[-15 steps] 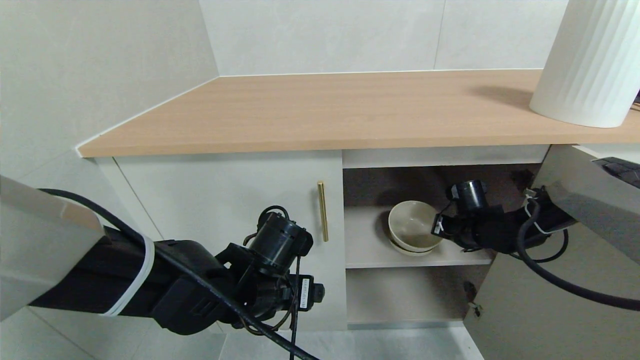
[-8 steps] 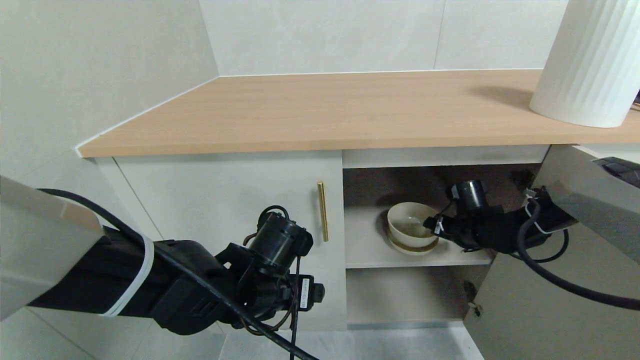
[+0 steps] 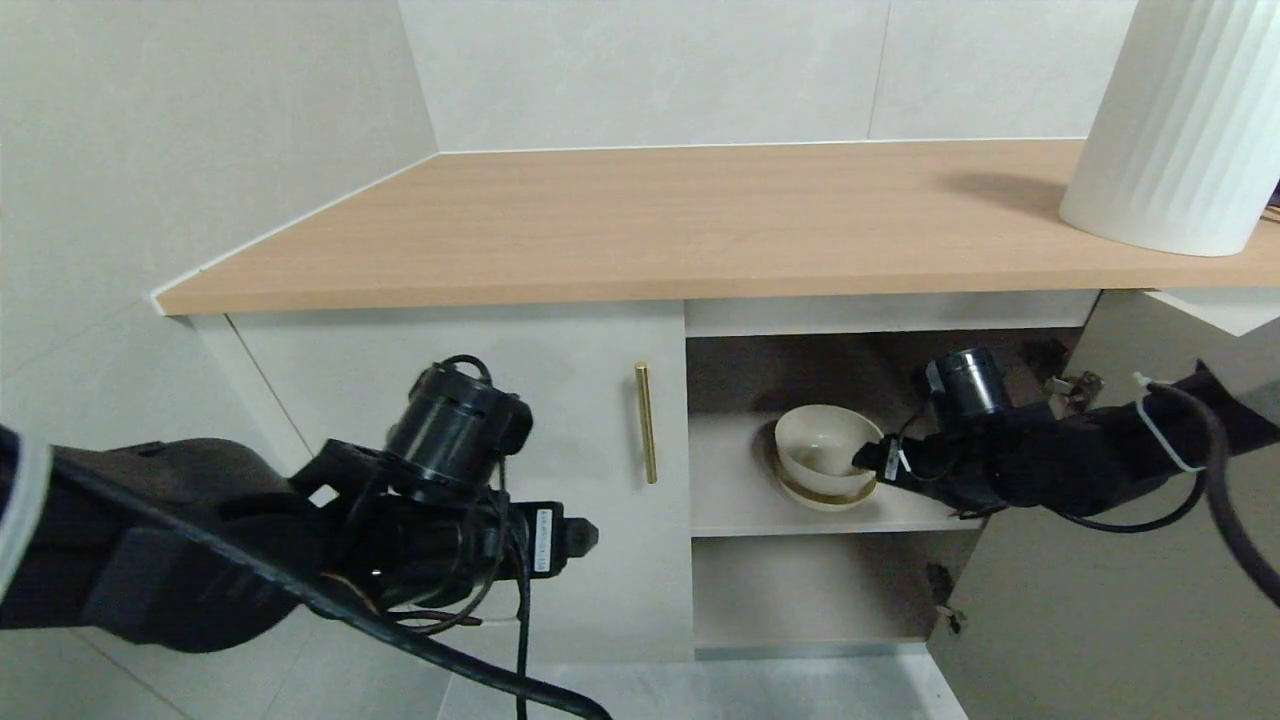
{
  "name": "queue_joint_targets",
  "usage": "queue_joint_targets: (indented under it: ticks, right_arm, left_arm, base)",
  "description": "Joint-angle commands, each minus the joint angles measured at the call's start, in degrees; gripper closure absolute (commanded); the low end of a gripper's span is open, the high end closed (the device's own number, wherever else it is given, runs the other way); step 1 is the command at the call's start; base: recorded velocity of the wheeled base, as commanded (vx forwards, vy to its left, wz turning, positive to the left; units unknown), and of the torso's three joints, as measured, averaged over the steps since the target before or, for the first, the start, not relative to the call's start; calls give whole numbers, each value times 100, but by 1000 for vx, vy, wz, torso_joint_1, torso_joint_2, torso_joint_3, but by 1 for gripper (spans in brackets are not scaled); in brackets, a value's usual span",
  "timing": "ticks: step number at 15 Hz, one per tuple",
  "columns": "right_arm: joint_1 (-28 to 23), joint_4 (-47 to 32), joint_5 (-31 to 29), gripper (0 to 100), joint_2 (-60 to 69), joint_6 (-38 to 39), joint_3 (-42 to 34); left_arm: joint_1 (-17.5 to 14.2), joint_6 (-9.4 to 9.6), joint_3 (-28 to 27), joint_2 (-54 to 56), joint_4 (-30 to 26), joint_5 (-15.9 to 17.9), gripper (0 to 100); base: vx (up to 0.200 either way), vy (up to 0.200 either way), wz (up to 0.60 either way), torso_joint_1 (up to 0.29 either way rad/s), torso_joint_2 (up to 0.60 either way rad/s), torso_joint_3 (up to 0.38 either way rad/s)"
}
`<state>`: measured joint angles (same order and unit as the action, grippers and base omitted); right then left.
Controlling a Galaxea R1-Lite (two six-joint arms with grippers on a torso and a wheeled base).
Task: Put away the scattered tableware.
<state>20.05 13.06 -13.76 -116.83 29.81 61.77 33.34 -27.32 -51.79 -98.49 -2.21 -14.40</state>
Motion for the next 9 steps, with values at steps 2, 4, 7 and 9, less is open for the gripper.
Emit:
queue_joint_targets:
  ticks: [2,4,7,9]
  right_arm:
    - [359,-110,67,0,1576,-54,-1123]
    - [429,-559,348,0,2332,-133,-1440]
    - [754,-1473,550,0,3184,-142,-1598]
    - [1088,-1789,541,0,3492,-133,-1668]
  left_arm:
    - [-240,42,476,1218,-148,-2,0]
    - [-232,60,775,1455,-157,7,0]
    - [-232,60,916,1499,-140,7,0]
    - [-232,78,890,1446,-122,7,0]
  base:
    - [0,0,0,0,0,0]
    - [0,0,0,0,0,0]
    - [0,0,0,0,0,0]
    - [0,0,0,0,0,0]
